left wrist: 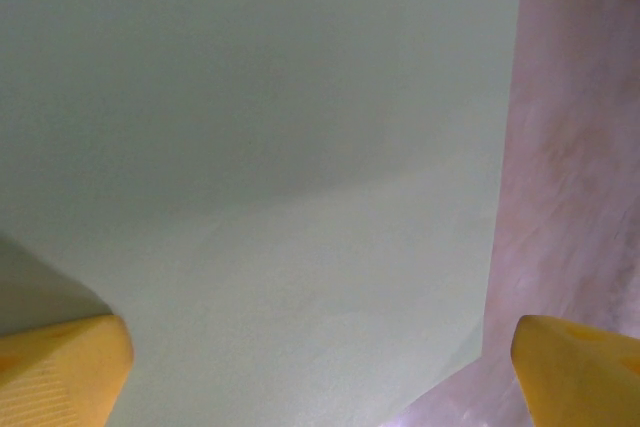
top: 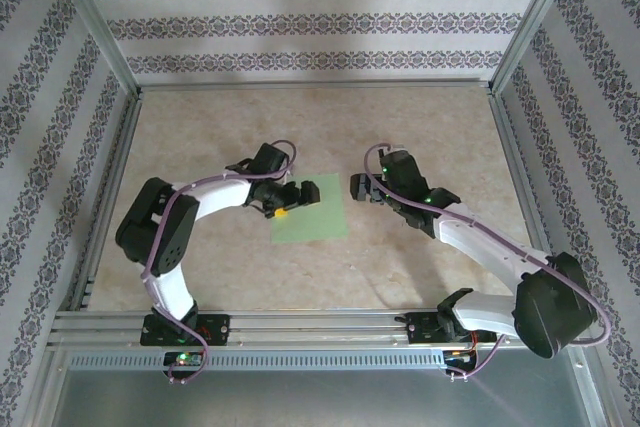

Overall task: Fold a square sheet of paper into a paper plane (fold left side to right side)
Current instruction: Move the square sheet of paper to the center of the table.

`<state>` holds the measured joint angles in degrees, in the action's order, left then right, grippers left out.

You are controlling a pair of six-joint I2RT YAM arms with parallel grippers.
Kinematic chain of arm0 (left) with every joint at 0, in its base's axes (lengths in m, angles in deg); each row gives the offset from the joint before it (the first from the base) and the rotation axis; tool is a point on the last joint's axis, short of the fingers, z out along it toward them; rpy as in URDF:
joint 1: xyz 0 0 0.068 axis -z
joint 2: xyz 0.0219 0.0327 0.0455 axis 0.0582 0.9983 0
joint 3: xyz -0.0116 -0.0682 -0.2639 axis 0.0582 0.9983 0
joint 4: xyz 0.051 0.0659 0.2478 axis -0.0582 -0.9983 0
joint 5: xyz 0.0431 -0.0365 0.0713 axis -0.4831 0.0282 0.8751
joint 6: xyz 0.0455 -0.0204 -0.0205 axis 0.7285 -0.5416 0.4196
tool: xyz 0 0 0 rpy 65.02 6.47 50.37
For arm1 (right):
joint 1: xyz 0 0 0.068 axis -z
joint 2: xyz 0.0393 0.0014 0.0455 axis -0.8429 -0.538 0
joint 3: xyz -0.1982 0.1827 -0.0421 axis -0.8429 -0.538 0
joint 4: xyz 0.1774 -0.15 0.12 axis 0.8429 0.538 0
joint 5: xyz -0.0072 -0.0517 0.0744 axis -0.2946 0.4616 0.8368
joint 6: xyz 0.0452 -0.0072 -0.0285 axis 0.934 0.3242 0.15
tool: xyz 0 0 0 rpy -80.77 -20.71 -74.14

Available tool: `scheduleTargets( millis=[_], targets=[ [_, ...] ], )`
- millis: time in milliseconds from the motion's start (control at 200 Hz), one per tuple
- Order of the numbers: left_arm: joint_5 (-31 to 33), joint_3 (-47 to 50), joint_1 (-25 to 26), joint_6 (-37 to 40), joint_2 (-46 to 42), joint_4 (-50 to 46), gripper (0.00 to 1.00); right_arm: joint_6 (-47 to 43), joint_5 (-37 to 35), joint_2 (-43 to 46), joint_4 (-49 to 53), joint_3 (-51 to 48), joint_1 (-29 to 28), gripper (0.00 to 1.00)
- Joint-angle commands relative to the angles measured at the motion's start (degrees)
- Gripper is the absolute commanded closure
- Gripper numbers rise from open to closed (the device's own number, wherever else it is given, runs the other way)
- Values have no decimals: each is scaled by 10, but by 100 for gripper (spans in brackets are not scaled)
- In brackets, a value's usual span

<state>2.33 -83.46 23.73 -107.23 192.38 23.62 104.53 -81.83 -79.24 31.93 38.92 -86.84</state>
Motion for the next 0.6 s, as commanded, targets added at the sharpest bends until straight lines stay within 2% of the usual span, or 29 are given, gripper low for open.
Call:
scheduleTargets(
  millis=[0,115,265,510,595],
  targets=[
    [44,-36,7,-3,66,8,0,16,22,21,39,-15,26,2],
    [39,-88,7,24,83,-31,0,10,40,18,49,-19,51,2],
    [26,-110,7,66,68,-66,0,-15,55,-23,56,7,73,3],
    [25,-81,-8,61,-11,-58,0,-64,115,-183,69,132,84,14],
    [15,-62,-18,47,-30,-47,0,-74,118,-244,80,185,82,14]
  ],
)
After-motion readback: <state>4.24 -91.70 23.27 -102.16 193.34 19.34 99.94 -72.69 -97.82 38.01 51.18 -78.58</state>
